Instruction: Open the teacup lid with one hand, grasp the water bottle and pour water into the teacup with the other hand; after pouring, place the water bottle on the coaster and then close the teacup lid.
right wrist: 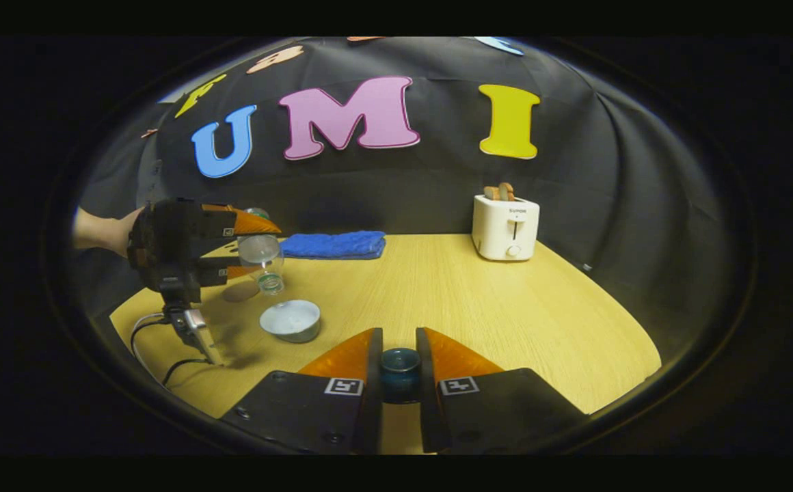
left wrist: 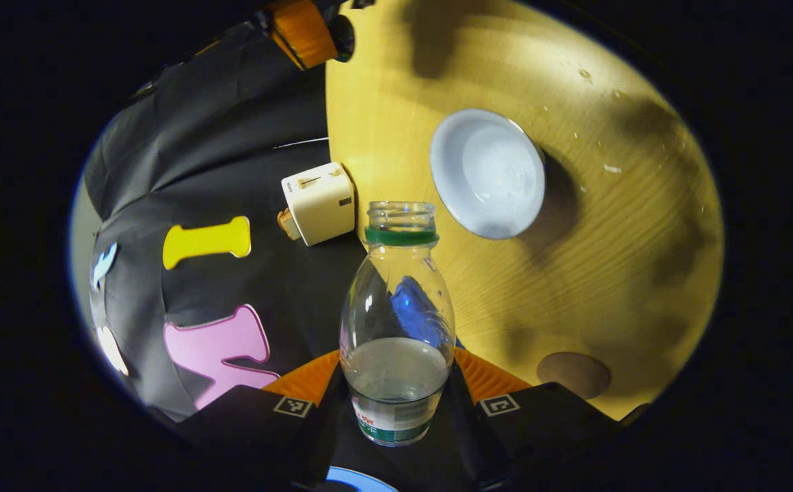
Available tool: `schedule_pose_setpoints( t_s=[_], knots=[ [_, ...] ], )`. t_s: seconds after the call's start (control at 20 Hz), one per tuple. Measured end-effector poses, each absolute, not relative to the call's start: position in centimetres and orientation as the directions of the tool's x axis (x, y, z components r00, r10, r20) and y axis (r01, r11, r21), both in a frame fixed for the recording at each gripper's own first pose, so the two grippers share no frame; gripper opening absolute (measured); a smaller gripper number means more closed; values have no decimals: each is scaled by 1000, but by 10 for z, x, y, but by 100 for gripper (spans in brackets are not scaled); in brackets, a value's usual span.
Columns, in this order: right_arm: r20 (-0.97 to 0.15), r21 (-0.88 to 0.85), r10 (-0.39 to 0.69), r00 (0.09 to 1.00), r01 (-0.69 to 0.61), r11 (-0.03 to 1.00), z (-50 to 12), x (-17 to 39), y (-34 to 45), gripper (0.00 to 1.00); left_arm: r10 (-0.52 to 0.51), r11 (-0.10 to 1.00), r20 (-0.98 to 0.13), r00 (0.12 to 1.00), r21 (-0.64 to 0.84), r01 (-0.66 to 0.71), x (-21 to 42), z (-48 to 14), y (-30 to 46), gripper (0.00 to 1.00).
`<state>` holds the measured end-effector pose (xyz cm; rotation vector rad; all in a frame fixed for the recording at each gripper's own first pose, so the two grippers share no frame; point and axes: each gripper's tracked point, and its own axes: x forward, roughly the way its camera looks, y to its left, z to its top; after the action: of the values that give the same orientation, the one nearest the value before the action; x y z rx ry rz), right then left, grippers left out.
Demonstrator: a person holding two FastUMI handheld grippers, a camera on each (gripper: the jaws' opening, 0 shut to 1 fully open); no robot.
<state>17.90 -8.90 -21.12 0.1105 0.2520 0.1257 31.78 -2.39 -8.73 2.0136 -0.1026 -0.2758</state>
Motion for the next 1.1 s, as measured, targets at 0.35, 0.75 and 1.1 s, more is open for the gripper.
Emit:
schedule_pose_setpoints(
  t_s=[0.35, 0.75, 1.1],
  knots=[
    [-218, 116, 160, 963, -137, 984, -192, 189, -72, 26, -150, 304, -150, 977, 934, 190, 301, -68, 3, 74],
    [-215, 133, 200, 956, -175, 976, -185, 197, -34, 26, -155, 836, 36, 987, 538, 111, 305, -37, 31, 73],
    [-213, 122, 227, 950, -205, 971, -191, 201, -7, 26, -134, 981, 68, 989, 147, 123, 324, -66, 29, 73]
  ],
)
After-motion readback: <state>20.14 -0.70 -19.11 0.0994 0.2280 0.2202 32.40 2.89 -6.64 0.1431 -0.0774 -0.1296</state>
